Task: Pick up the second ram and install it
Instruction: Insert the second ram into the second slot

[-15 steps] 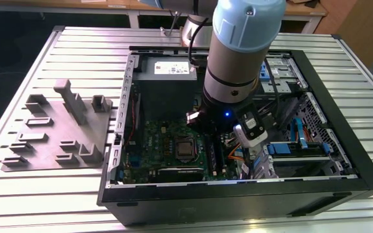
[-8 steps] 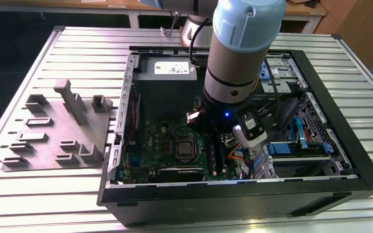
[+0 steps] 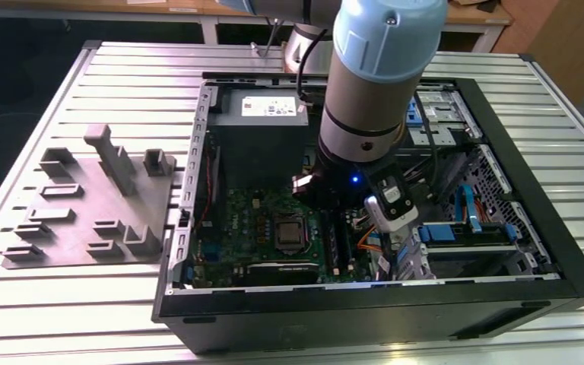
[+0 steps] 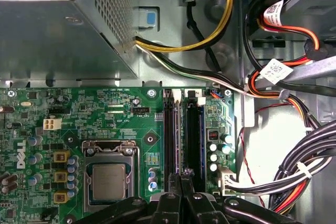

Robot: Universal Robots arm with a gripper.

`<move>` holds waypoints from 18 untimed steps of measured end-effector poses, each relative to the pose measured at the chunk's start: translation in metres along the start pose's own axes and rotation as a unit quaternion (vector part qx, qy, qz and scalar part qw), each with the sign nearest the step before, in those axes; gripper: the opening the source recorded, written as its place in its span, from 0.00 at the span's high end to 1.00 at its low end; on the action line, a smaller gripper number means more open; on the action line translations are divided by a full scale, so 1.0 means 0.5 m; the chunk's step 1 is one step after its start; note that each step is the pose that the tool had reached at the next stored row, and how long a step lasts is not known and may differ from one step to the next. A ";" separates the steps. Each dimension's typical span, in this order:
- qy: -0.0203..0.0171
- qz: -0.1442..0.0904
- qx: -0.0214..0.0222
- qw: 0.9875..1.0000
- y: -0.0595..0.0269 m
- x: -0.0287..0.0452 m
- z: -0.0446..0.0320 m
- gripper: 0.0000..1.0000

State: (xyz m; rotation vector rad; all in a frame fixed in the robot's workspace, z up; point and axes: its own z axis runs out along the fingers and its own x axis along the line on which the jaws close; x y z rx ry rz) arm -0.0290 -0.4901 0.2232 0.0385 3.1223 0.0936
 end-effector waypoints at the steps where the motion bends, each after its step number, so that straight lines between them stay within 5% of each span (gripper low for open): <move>1: 0.000 0.000 0.000 1.000 0.000 0.000 -0.001 0.89; 18: 0.000 -0.005 0.000 1.000 0.000 0.000 -0.010 0.89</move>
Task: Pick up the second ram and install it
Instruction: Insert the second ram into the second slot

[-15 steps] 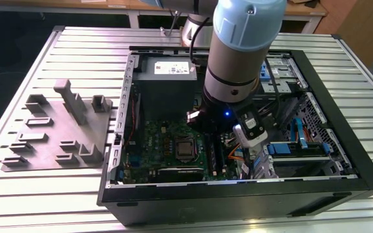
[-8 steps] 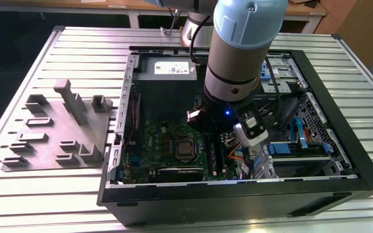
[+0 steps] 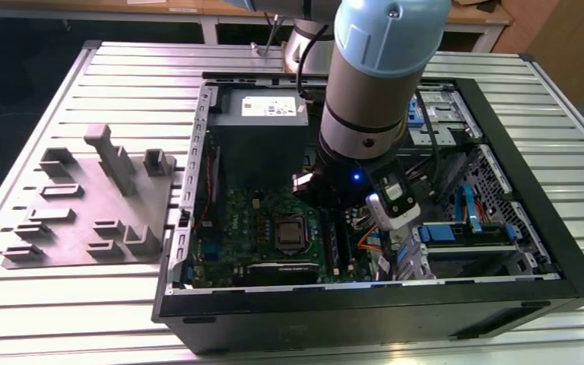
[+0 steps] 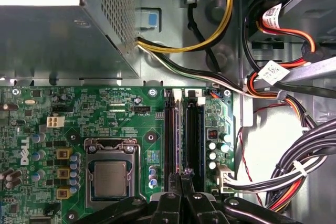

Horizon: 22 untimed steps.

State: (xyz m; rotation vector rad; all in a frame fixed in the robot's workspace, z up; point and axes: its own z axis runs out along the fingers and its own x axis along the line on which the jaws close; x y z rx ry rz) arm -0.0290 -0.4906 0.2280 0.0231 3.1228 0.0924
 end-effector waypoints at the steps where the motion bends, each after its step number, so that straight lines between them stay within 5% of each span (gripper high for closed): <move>1: 0.000 0.000 0.000 1.000 0.000 0.000 0.000 0.89; 22: 0.000 0.001 0.000 1.000 -0.002 0.000 0.007 0.89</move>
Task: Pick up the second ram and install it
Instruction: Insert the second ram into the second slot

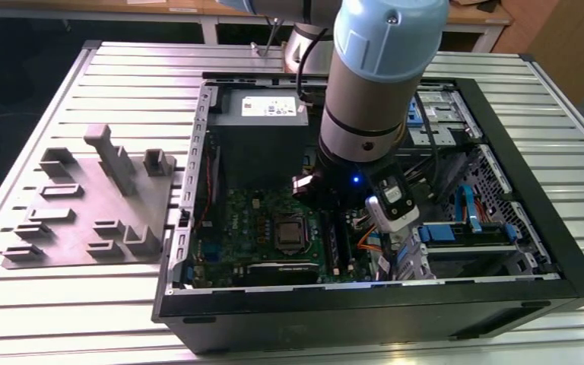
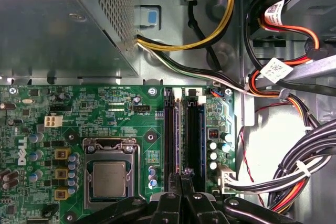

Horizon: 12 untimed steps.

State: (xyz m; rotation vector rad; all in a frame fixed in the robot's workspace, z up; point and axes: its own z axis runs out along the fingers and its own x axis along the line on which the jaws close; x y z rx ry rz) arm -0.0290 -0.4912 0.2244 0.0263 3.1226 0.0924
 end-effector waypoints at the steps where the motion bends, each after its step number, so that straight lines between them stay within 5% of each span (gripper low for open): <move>1: 0.000 0.000 0.000 1.000 0.000 0.000 0.000 0.89; 12: 0.000 0.000 0.000 1.000 0.000 0.000 0.006 0.89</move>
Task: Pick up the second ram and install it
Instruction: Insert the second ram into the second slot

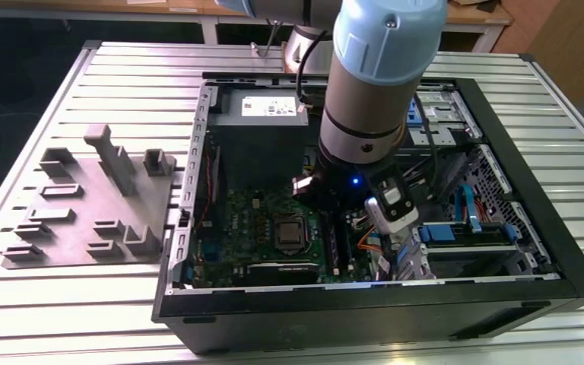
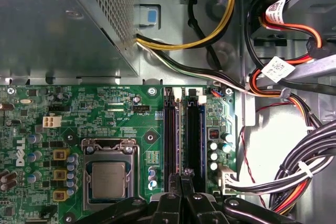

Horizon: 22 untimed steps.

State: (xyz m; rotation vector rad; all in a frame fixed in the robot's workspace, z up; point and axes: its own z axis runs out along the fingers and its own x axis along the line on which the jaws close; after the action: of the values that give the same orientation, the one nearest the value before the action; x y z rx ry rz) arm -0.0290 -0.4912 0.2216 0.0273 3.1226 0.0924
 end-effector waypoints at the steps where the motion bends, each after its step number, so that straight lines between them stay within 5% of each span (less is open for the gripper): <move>1: 0.000 0.000 0.000 1.000 0.000 0.000 0.001 0.89; 22: 0.000 0.000 -0.001 1.000 -0.001 0.000 0.014 0.89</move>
State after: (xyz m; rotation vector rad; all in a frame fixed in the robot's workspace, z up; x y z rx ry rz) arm -0.0291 -0.4912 0.2145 0.0274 3.1227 0.0944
